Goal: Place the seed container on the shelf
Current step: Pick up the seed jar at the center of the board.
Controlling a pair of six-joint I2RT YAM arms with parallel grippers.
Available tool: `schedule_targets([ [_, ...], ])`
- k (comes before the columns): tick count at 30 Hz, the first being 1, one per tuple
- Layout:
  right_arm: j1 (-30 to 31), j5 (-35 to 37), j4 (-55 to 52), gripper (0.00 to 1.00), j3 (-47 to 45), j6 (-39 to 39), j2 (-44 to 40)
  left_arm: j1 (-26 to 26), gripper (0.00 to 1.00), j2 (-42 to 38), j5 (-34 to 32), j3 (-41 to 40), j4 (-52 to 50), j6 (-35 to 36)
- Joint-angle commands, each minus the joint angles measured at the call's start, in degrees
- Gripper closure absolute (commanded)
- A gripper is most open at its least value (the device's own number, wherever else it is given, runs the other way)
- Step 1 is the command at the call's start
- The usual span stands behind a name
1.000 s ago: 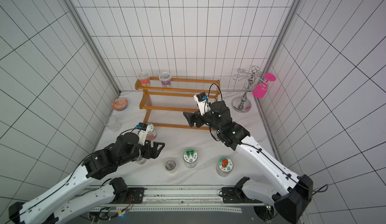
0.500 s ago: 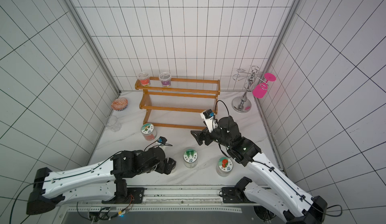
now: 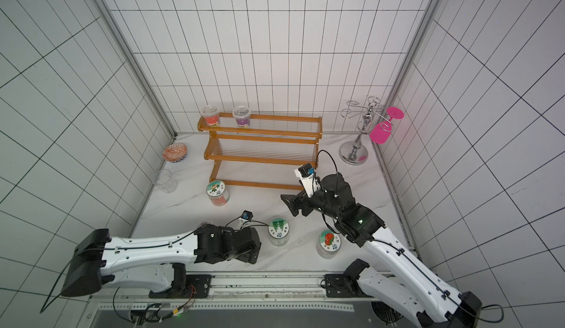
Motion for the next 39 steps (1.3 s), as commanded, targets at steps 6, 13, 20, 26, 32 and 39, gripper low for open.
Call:
schedule_targets([
  [6,0.2,-1.1,-0.5,0.06,-1.6,-0.7,0.7,-0.3,0.05,3.3,-1.5,-0.1,2.7,-0.4],
  [13,0.1,-1.2,-0.4,0.06,-1.8,-0.6,0.9,-0.3,0.09,4.6,-3.4,0.0,2.6,-0.8],
  [20,0.2,-1.7,-0.1,0.06,-2.3,-0.5,0.9,-0.3,0.13,5.4,-4.7,-0.1,3.5,-0.6],
  [26,0.2,-1.7,0.2,0.06,-2.6,-0.6,0.5,-0.3,0.17,7.3,-5.2,0.0,4.4,-0.4],
  [32,0.0,-2.1,0.2,0.06,-3.0,-0.6,0.4,-0.3,0.38,7.1,-6.0,0.5,3.7,0.4],
  [39,0.1,-7.6,2.0,0.06,-4.3,-2.6,-0.4,-0.2,0.44,0.7,-6.8,4.0,-2.6,5.0],
])
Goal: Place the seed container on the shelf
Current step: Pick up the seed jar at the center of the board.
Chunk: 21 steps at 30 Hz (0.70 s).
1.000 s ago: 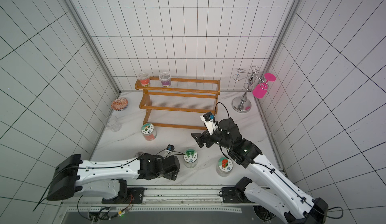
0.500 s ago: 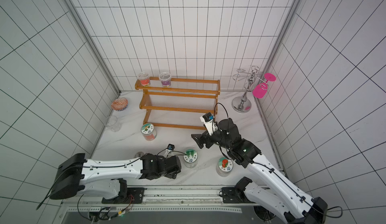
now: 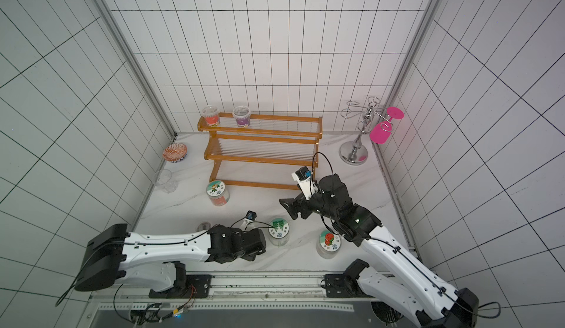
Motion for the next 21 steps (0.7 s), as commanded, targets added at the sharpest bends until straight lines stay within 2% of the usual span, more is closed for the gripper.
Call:
schedule_targets([
  [1,0.1,-5.2,2.6,0.07,-2.9,-2.3,-1.4,-0.1,0.46,-5.1,-1.8,4.3,-4.5,4.4],
  [7,0.2,-12.1,9.2,0.07,-6.7,-4.7,-3.9,0.4,0.48,-13.1,-1.5,12.2,-13.0,13.8],
  [11,0.2,-16.3,13.8,0.07,-8.3,-6.4,-4.1,3.1,0.48,-16.5,4.9,19.9,-17.3,21.8],
  [17,2.5,-22.9,17.7,0.08,-6.6,-9.0,-0.2,7.0,0.47,-15.5,14.3,30.8,-23.6,33.1],
  [21,6.8,-22.4,19.2,0.07,-4.9,-10.8,3.2,7.2,0.48,-12.6,16.7,36.4,-27.5,38.1],
])
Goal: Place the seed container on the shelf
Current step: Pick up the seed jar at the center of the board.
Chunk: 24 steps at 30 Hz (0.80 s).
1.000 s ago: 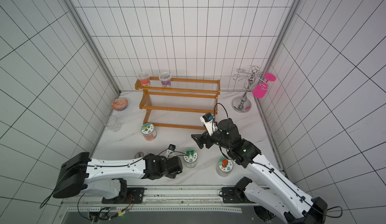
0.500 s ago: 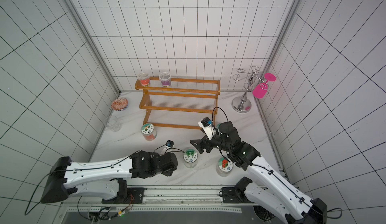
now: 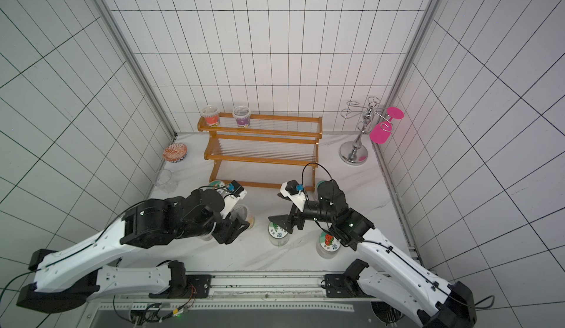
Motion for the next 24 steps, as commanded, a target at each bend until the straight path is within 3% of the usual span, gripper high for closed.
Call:
schedule_targets([
  [1,3.4,-2.3,3.3,0.07,2.4,-2.7,2.5,0.4,0.48,2.2,4.5,3.6,-4.7,8.1],
  [17,12.7,-4.5,12.7,0.08,3.0,-2.0,7.8,3.0,0.5,5.9,11.3,5.2,-3.6,14.1],
  [24,13.6,-4.9,15.3,0.19,3.0,0.1,8.9,4.3,0.51,5.9,11.6,4.4,-2.1,14.8],
])
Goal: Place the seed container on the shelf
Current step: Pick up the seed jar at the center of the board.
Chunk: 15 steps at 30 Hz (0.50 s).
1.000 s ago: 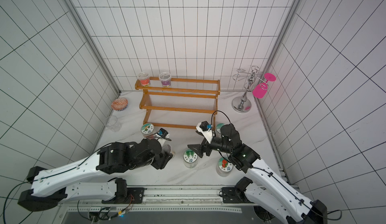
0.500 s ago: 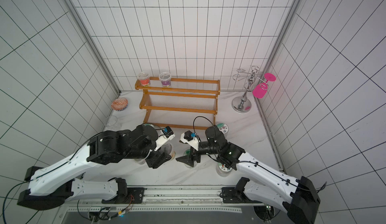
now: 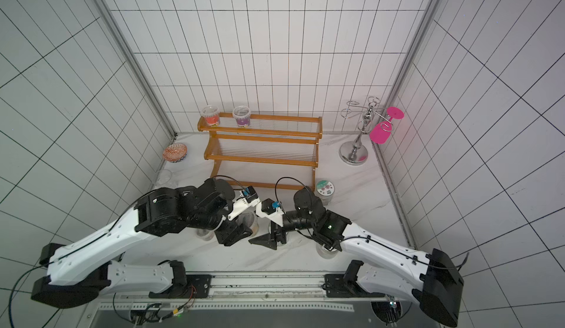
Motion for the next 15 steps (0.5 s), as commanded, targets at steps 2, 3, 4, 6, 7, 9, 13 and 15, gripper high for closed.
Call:
schedule_targets([
  [2,0.7,-1.0,2.8,0.23,2.8,1.1,0.3,0.9,0.51,0.1,1.3,-0.2,2.4,1.4],
  [3,0.6,-1.1,2.9,0.26,2.8,1.1,0.2,1.1,0.51,0.2,1.3,-0.2,2.3,1.5],
  [4,0.6,-1.2,3.0,0.28,2.8,1.1,0.2,1.2,0.51,0.2,1.3,-0.5,2.3,1.7],
  [6,0.6,-1.5,2.8,0.31,2.9,1.1,0.3,1.6,0.51,0.4,1.4,-0.9,2.4,2.0],
  [7,0.6,-1.5,2.7,0.34,3.0,1.1,0.3,1.8,0.51,0.5,1.5,-1.1,2.4,2.1],
  [9,0.6,-1.5,2.7,0.38,2.9,0.9,0.3,2.3,0.51,0.4,1.8,-1.5,2.6,2.3],
  [13,0.6,-1.4,2.6,0.44,2.6,0.3,0.0,2.8,0.49,0.3,2.2,-1.9,3.1,2.5],
  [15,0.6,-1.2,2.5,0.45,2.5,-0.1,0.0,2.8,0.38,0.2,1.5,-2.0,3.5,2.5],
])
